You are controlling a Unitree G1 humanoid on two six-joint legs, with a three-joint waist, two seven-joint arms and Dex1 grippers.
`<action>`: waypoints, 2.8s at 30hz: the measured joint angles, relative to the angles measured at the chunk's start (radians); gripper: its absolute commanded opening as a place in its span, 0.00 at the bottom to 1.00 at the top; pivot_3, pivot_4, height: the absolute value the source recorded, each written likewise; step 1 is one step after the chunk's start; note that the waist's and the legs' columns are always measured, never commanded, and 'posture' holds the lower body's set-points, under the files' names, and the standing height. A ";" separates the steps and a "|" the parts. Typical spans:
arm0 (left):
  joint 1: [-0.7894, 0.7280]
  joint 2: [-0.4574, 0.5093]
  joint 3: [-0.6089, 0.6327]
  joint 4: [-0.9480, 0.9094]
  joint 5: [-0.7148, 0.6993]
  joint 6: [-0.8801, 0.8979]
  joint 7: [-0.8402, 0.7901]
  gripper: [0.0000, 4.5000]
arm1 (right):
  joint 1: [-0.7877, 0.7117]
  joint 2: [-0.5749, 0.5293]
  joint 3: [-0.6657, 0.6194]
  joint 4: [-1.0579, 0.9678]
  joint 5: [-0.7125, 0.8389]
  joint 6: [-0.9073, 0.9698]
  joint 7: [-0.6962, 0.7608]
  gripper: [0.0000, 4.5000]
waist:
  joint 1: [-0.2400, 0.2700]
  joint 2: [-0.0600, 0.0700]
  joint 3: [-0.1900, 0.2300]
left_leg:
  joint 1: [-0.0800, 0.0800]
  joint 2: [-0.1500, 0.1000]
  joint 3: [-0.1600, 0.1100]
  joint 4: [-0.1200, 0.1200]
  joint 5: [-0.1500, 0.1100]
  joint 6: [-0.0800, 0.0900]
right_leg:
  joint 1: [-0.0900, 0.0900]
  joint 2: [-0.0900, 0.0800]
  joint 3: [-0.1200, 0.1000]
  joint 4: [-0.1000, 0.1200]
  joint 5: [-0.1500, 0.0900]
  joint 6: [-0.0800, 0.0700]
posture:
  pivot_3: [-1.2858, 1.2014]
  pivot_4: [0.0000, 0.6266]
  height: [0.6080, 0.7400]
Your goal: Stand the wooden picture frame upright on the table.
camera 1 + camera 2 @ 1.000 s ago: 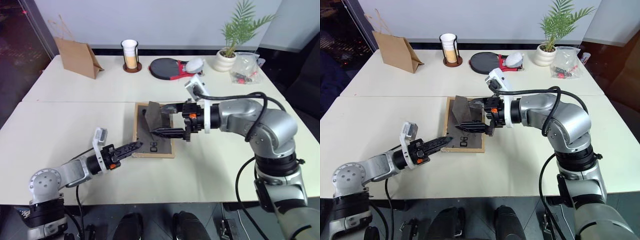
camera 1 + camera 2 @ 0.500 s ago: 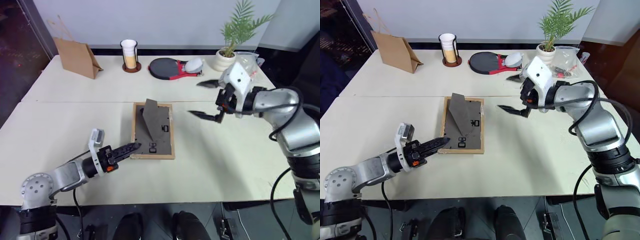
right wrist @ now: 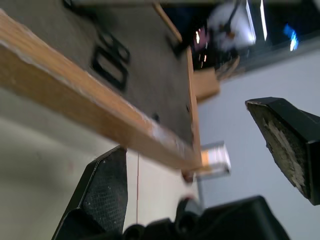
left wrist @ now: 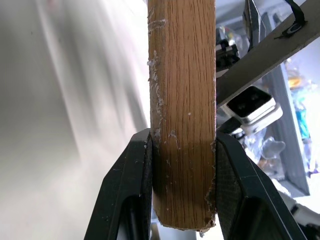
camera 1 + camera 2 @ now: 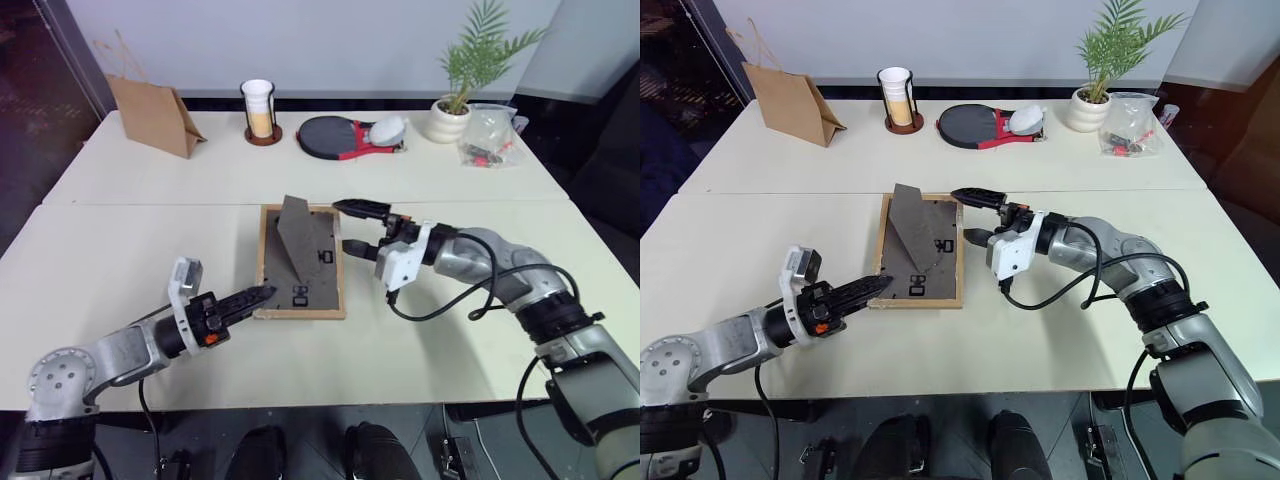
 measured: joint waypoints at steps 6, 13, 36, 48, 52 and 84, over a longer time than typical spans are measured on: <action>0.017 0.022 0.001 0.027 0.072 -0.001 -0.102 0.23 | -0.033 0.060 0.035 0.057 -0.073 -0.026 -0.048 0.94 | 0.001 0.000 0.000 | 0.000 0.000 0.000 0.000 0.000 0.001 | 0.001 0.000 0.000 0.000 0.000 0.000 | 0.52 0.24 1.00; 0.044 0.016 0.003 0.016 0.078 -0.022 -0.146 0.23 | -0.053 0.077 0.054 0.105 -0.112 -0.036 -0.069 0.24 | 0.001 0.000 0.000 | 0.001 0.000 -0.001 0.000 0.000 0.001 | 0.001 -0.002 0.000 0.001 0.000 0.000 | 0.52 0.24 1.00; -0.079 0.382 0.156 -0.030 0.627 -0.352 -0.550 0.99 | -0.029 0.060 0.012 0.074 0.623 0.253 0.542 0.24 | 0.003 0.000 0.001 | 0.004 0.000 -0.002 0.000 -0.004 0.006 | 0.007 0.000 -0.002 -0.002 0.000 -0.001 | 0.52 0.24 1.00; -0.097 0.351 0.006 -0.057 0.952 -0.511 -0.665 0.99 | -0.053 0.097 -0.055 0.016 1.203 1.334 1.139 0.24 | 0.002 0.001 0.001 | 0.003 0.001 -0.001 0.000 -0.005 0.008 | 0.004 -0.003 -0.002 -0.001 0.000 -0.001 | 0.52 0.24 1.00; -0.137 0.307 -0.028 -0.062 0.986 -0.522 -0.664 0.99 | -0.136 0.163 -0.068 0.169 1.197 1.394 1.221 0.24 | 0.002 0.001 0.001 | 0.001 0.001 0.000 -0.001 -0.005 0.008 | 0.002 -0.002 -0.002 0.000 0.000 0.000 | 0.52 0.24 1.00; -0.100 0.299 -0.062 -0.102 1.065 -0.527 -0.770 1.00 | 0.210 -0.186 -0.378 -0.453 1.175 1.559 1.223 0.99 | 0.000 0.002 0.002 | 0.002 0.002 0.001 0.000 -0.005 0.009 | 0.001 0.000 0.000 0.001 0.001 0.001 | 0.52 0.24 1.00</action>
